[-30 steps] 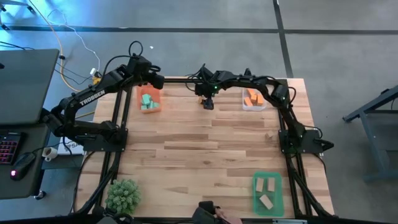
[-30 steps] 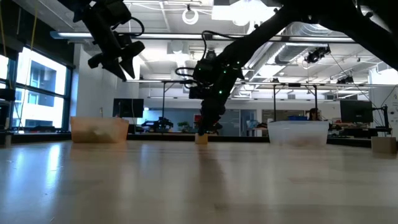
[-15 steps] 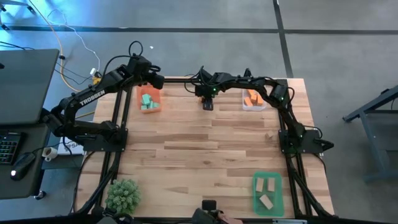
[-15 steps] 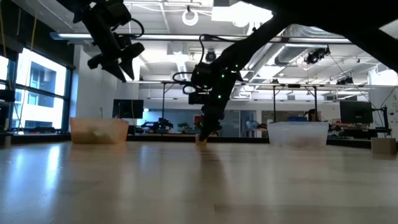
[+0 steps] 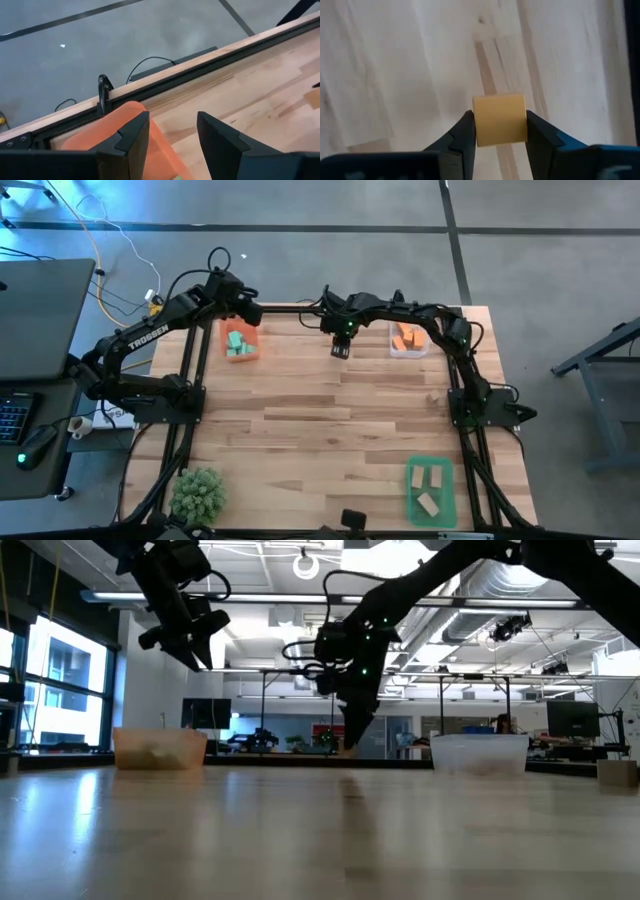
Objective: Sort & place blocks by color
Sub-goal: Put the orange block into the transparent bin
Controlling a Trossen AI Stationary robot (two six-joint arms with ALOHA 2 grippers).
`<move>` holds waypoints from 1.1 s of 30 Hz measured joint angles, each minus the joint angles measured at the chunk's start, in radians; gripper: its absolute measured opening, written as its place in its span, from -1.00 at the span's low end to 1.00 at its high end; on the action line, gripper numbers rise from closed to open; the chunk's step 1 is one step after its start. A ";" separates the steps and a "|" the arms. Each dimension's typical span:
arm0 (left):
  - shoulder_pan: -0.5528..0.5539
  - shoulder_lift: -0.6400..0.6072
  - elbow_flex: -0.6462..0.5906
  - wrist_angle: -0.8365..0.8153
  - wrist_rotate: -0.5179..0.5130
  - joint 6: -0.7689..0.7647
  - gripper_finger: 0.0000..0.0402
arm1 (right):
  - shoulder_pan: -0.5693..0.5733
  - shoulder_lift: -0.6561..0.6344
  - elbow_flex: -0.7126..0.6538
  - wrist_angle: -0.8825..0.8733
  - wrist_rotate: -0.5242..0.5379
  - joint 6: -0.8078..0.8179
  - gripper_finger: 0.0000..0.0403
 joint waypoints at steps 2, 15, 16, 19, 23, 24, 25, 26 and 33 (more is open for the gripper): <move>0.000 0.000 0.000 -0.007 0.000 0.000 -0.23 | 0.004 -0.017 0.000 -0.022 0.001 0.057 -0.47; 0.000 0.000 0.000 -0.040 0.001 0.052 -0.23 | 0.104 -0.105 0.000 -0.284 0.252 0.224 -0.47; 0.000 0.000 0.000 -0.040 0.001 0.052 -0.23 | 0.110 -0.110 0.000 -0.301 0.267 0.238 -0.47; 0.000 0.000 0.000 -0.040 0.002 0.052 -0.23 | 0.125 -0.129 0.000 -0.354 0.328 0.279 -0.47; -0.002 0.000 0.000 -0.040 0.008 0.053 -0.23 | 0.130 -0.154 0.000 -0.423 0.407 0.340 -0.47; -0.002 0.000 0.000 -0.040 0.008 0.053 -0.23 | 0.129 -0.163 0.000 -0.439 0.432 0.363 -0.47; -0.002 0.000 0.000 -0.040 0.009 0.053 -0.23 | 0.129 -0.171 0.000 -0.453 0.465 0.388 -0.47; -0.002 0.000 0.000 -0.040 0.008 0.053 -0.23 | 0.129 -0.181 0.000 -0.463 0.500 0.417 -0.47; -0.002 0.000 0.000 -0.040 0.008 0.061 -0.23 | 0.125 -0.232 0.000 -0.612 0.721 0.682 -0.47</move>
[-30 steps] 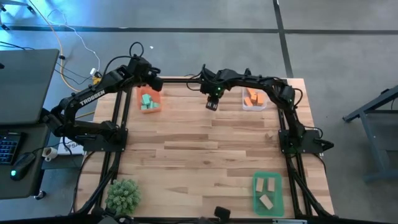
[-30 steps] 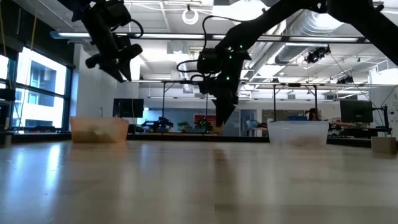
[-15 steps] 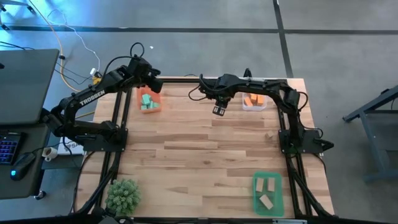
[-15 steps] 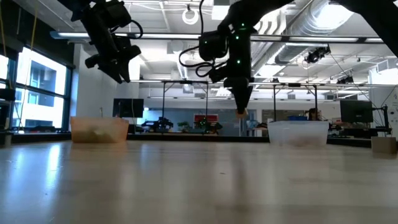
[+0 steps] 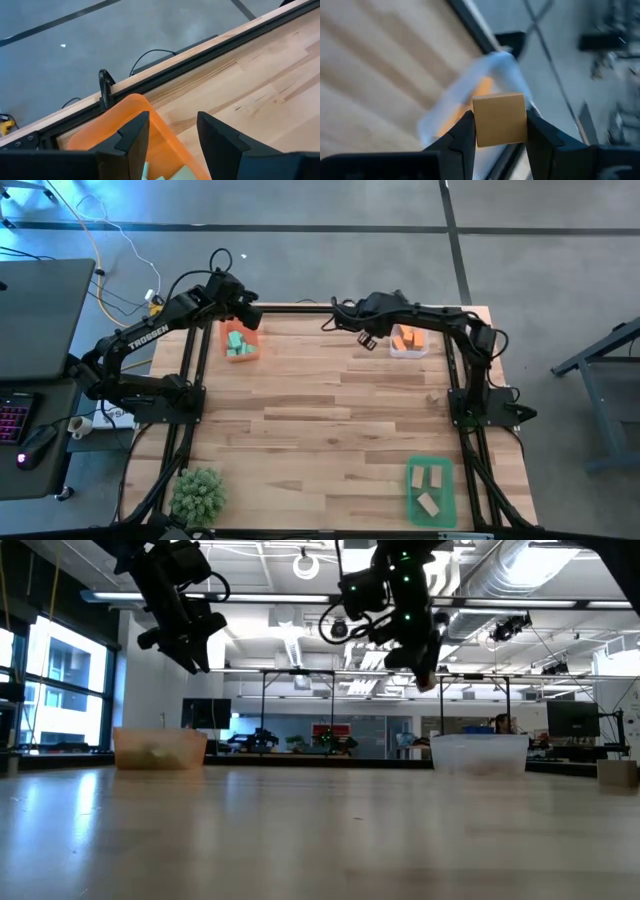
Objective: Sort & place blocks by color
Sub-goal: Put the orange block into the transparent bin
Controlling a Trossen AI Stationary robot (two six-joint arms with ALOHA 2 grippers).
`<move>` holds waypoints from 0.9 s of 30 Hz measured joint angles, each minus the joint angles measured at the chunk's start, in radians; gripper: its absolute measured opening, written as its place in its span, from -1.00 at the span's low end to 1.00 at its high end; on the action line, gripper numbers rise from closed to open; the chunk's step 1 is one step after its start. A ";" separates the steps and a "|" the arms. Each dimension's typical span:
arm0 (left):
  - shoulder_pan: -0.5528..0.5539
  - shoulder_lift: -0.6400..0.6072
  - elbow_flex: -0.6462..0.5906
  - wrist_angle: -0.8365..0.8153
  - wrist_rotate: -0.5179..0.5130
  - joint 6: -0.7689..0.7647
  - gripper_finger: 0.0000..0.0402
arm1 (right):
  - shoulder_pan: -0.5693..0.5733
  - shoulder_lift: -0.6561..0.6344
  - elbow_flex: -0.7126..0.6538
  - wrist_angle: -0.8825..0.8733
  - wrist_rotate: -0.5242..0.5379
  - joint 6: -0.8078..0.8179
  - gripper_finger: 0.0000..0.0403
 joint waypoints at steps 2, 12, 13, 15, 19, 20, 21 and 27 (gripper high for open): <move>0.000 0.000 0.000 0.000 0.000 0.007 -0.23 | 0.000 -0.007 0.000 -0.054 0.048 0.089 -0.47; 0.000 0.000 0.000 0.000 -0.001 0.007 -0.23 | -0.034 -0.046 -0.154 -0.097 0.141 0.291 -0.47; 0.000 0.000 0.000 0.000 -0.001 0.007 -0.23 | -0.042 -0.059 -0.199 -0.083 0.131 0.287 -0.47; 0.000 0.000 0.000 0.000 -0.002 0.007 -0.23 | -0.058 -0.091 -0.283 -0.043 0.103 0.286 -0.47; 0.000 0.000 0.000 0.001 -0.003 0.007 -0.23 | -0.091 -0.160 -0.440 0.060 0.045 0.307 -0.47; 0.000 0.000 0.000 0.001 -0.003 0.007 -0.23 | -0.103 -0.186 -0.475 0.097 0.034 0.307 -0.47; 0.000 0.000 0.000 0.001 -0.003 0.007 -0.23 | -0.116 -0.209 -0.507 0.135 0.018 0.306 -0.47; 0.000 0.000 0.000 0.001 -0.003 0.007 -0.23 | -0.196 -0.345 -0.663 0.409 -0.110 0.272 -0.47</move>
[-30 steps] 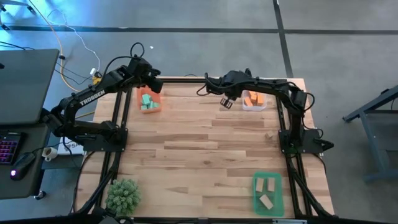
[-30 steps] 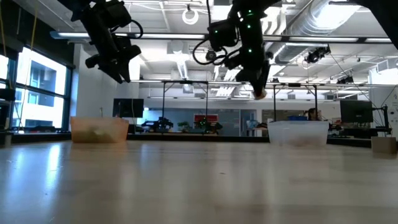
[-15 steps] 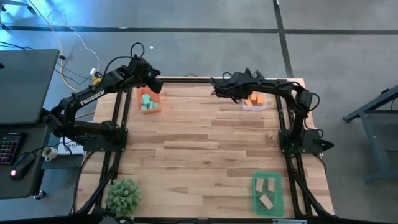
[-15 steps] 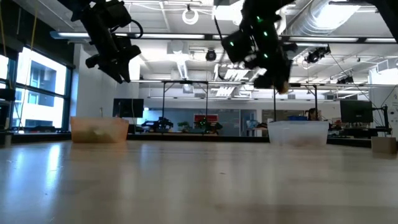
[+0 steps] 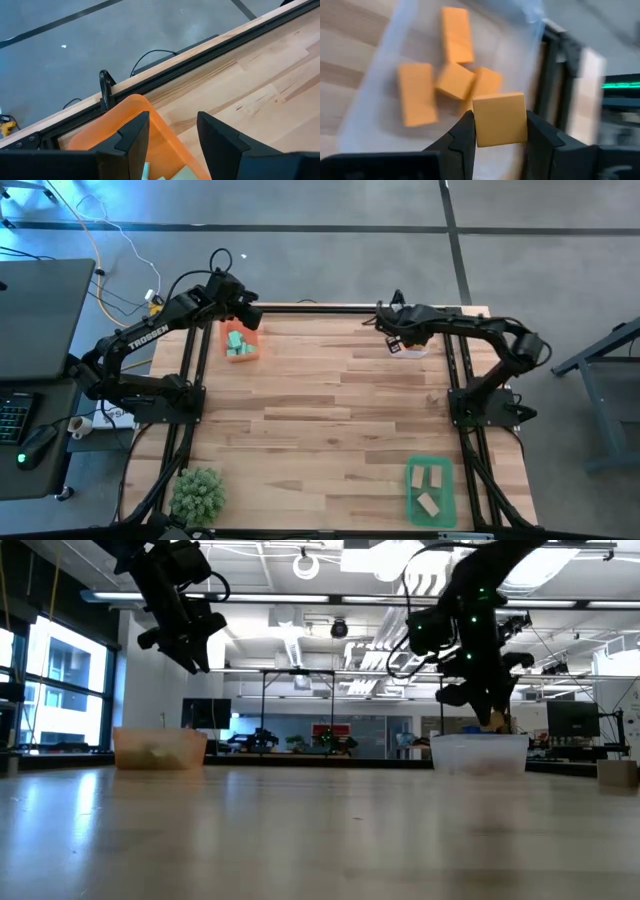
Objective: Sort & place blocks by color
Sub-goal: Put the orange block into the transparent bin
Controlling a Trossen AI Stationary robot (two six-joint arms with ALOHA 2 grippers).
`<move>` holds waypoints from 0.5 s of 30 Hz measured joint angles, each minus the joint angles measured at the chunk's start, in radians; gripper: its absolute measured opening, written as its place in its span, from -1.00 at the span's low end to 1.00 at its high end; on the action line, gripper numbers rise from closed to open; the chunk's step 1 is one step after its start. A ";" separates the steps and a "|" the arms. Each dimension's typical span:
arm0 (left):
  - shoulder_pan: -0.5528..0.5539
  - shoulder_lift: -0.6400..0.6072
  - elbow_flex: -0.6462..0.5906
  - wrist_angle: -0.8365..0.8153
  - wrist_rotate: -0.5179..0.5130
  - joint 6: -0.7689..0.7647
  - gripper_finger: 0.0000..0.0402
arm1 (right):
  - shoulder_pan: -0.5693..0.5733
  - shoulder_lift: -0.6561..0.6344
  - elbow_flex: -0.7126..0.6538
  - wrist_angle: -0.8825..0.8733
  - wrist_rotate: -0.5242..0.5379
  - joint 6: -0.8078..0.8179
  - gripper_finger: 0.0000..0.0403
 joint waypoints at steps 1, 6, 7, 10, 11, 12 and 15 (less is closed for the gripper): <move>0.000 0.000 0.000 0.000 0.000 0.000 -0.23 | -0.014 -0.018 -0.018 0.047 -0.031 -0.014 -0.47; 0.000 0.000 0.000 0.000 0.000 -0.008 -0.23 | -0.099 -0.076 -0.081 0.228 -0.214 -0.065 -0.47; 0.000 0.000 0.000 0.000 0.000 -0.008 -0.23 | -0.114 -0.077 -0.088 0.239 -0.244 -0.068 -0.47; 0.000 0.000 0.000 0.000 0.000 -0.008 -0.23 | -0.152 -0.077 -0.091 0.250 -0.293 -0.088 -0.47; 0.000 0.000 0.000 0.000 0.000 -0.008 -0.23 | -0.159 -0.077 -0.091 0.252 -0.307 -0.105 -0.45; 0.000 0.000 0.000 0.000 0.000 -0.008 -0.23 | -0.164 -0.077 -0.091 0.253 -0.315 -0.116 -0.39; 0.000 0.000 0.000 0.000 0.000 -0.008 -0.23 | -0.171 -0.077 -0.091 0.249 -0.336 -0.123 -0.07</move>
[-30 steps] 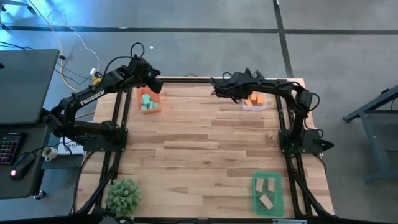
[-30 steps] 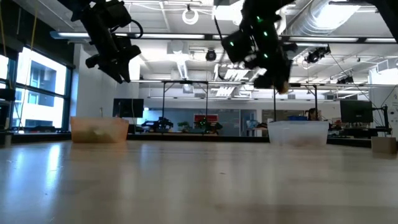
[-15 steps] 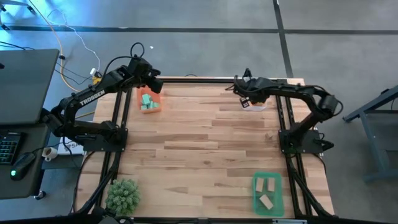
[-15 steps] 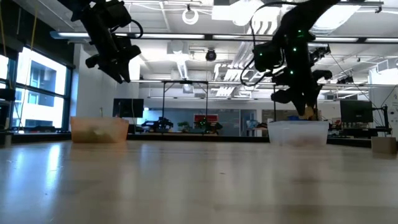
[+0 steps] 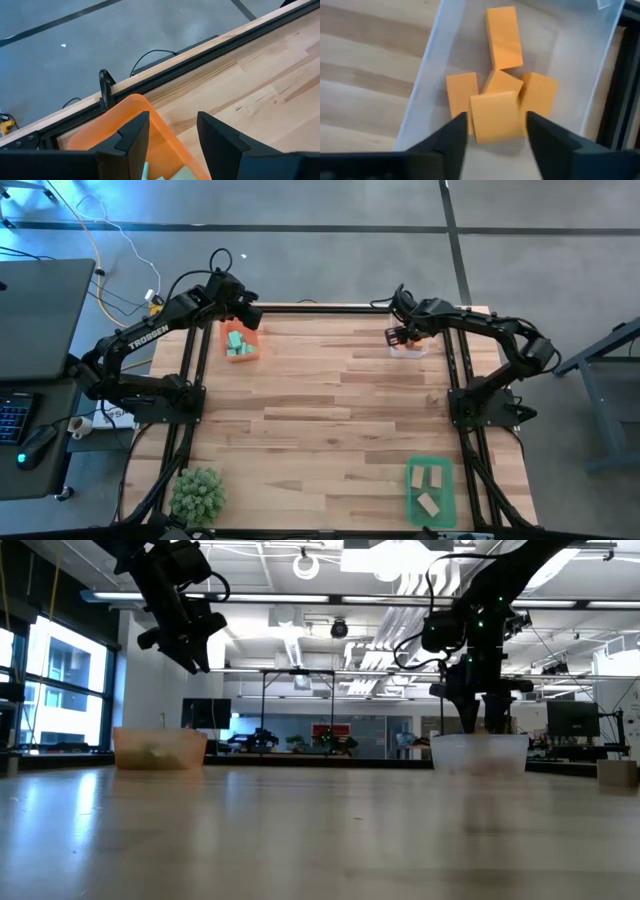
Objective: Sort & place blocks by color
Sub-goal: Put the orange block into the transparent bin, then put the brown block into the light green bin
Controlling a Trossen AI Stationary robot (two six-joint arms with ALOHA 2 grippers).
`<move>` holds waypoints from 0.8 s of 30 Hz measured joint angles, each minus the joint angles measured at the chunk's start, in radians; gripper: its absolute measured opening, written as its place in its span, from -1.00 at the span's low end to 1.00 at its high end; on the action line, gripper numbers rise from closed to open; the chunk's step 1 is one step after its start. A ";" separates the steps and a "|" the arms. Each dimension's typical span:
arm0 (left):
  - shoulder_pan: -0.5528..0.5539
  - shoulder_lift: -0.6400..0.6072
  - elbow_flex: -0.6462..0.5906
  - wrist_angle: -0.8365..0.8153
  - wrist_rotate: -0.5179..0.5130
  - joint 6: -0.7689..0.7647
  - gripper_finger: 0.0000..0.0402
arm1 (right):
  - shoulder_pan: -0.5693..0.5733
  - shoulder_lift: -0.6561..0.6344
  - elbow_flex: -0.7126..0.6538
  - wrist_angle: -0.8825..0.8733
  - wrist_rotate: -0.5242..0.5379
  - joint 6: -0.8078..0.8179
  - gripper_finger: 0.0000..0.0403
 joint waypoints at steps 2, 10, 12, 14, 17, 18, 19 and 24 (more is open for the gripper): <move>0.000 0.000 0.000 0.000 0.000 0.000 -0.23 | 0.000 0.000 0.000 -0.002 -0.024 -0.015 0.15; 0.000 0.000 0.000 0.000 0.003 0.000 -0.23 | 0.026 -0.021 0.058 -0.122 -0.054 0.048 0.46; 0.000 0.000 0.000 0.000 0.003 0.000 -0.23 | 0.054 -0.049 0.071 -0.146 -0.056 0.066 0.44; 0.000 0.000 0.000 0.000 0.004 0.000 -0.23 | 0.090 -0.084 0.073 -0.170 -0.057 0.095 0.41; 0.000 0.000 0.000 0.000 0.005 0.000 -0.23 | 0.148 -0.139 0.074 -0.203 -0.058 0.142 0.36; 0.000 0.000 0.000 0.000 0.005 0.000 -0.23 | 0.169 -0.154 0.074 -0.220 -0.058 0.160 0.35; 0.000 0.000 0.000 0.000 0.005 0.000 -0.23 | 0.188 -0.169 0.075 -0.241 -0.058 0.175 0.33; 0.000 0.000 0.000 0.000 0.005 0.000 -0.23 | 0.287 -0.204 0.074 -0.386 -0.068 0.250 0.30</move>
